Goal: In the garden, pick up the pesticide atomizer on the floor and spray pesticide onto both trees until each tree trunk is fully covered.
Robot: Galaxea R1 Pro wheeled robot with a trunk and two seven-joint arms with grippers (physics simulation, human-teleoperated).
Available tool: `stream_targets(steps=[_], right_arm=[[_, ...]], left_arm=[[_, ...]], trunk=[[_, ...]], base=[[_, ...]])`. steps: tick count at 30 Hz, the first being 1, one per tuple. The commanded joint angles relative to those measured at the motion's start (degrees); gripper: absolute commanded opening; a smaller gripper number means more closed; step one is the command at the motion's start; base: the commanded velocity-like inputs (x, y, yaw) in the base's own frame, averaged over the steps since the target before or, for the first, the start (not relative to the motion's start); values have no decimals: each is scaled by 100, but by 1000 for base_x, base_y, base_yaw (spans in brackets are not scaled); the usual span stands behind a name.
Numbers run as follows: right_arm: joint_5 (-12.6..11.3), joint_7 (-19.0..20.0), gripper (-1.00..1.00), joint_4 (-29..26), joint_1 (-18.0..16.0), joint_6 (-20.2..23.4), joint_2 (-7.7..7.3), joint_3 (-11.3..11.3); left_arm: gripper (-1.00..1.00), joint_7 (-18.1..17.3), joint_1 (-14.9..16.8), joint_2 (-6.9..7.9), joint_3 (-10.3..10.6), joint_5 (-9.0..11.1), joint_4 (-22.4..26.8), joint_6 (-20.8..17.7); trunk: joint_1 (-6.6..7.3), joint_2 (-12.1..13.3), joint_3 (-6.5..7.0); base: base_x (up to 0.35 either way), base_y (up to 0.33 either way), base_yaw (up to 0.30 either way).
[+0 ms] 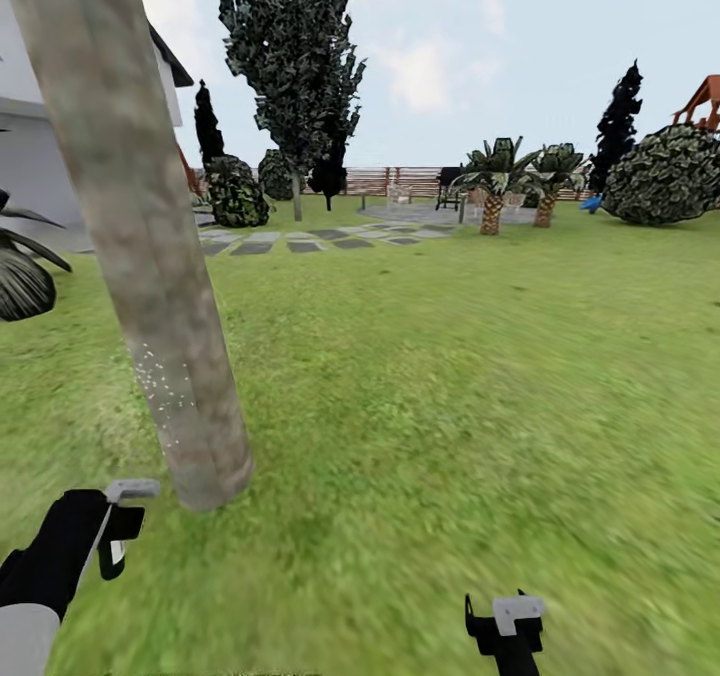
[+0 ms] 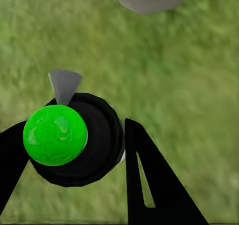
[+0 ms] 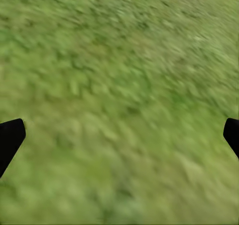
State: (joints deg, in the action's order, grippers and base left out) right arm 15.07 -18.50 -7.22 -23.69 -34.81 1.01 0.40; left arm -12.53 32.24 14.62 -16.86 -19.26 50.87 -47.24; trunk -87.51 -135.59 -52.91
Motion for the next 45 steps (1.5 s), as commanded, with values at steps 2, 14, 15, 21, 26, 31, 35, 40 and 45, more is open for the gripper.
stream_targets(steps=[2,14,15,21,26,31,35,40,45], right_arm=[[58,-58,100,5,-4,-1,3,4],[58,-65,100,8,-4,-6,-5,4],[58,-63,100,9,-4,-5,-5,4],[58,-66,100,3,-4,0,-1,4],[58,-72,100,8,-4,-2,4,4],[58,-67,100,6,-4,0,4,4],[58,-66,100,3,-4,-1,4,4],[58,-66,100,6,-4,0,4,4],[58,-66,100,6,-4,-1,4,4]], left_arm=[[-100,-56,-4,-4,-182,-55,-68,10],[-100,742,-131,-528,-564,-52,-239,840],[-100,744,-131,-533,-572,-43,-237,832],[-100,735,-131,-544,-577,-34,-211,817],[-100,743,-131,-539,-588,-34,-194,813],[-100,743,-131,-539,-590,-34,-184,813],[-100,751,-132,-539,-590,-34,-182,813],[-100,761,-131,-547,-582,-34,-175,813],[-100,761,-132,-548,-576,-34,-175,813]], trunk=[[1,-3,-6],[1,-3,-6],[1,-3,-6],[1,-3,-6],[1,-3,-6],[1,-3,-6],[1,-3,-6],[1,-3,-6],[1,-3,-6]], base=[[0,0,155],[195,-142,13],[236,-170,0],[106,-234,14],[11,-272,220],[146,-246,274],[229,-193,105],[183,-210,7],[19,-268,0]])
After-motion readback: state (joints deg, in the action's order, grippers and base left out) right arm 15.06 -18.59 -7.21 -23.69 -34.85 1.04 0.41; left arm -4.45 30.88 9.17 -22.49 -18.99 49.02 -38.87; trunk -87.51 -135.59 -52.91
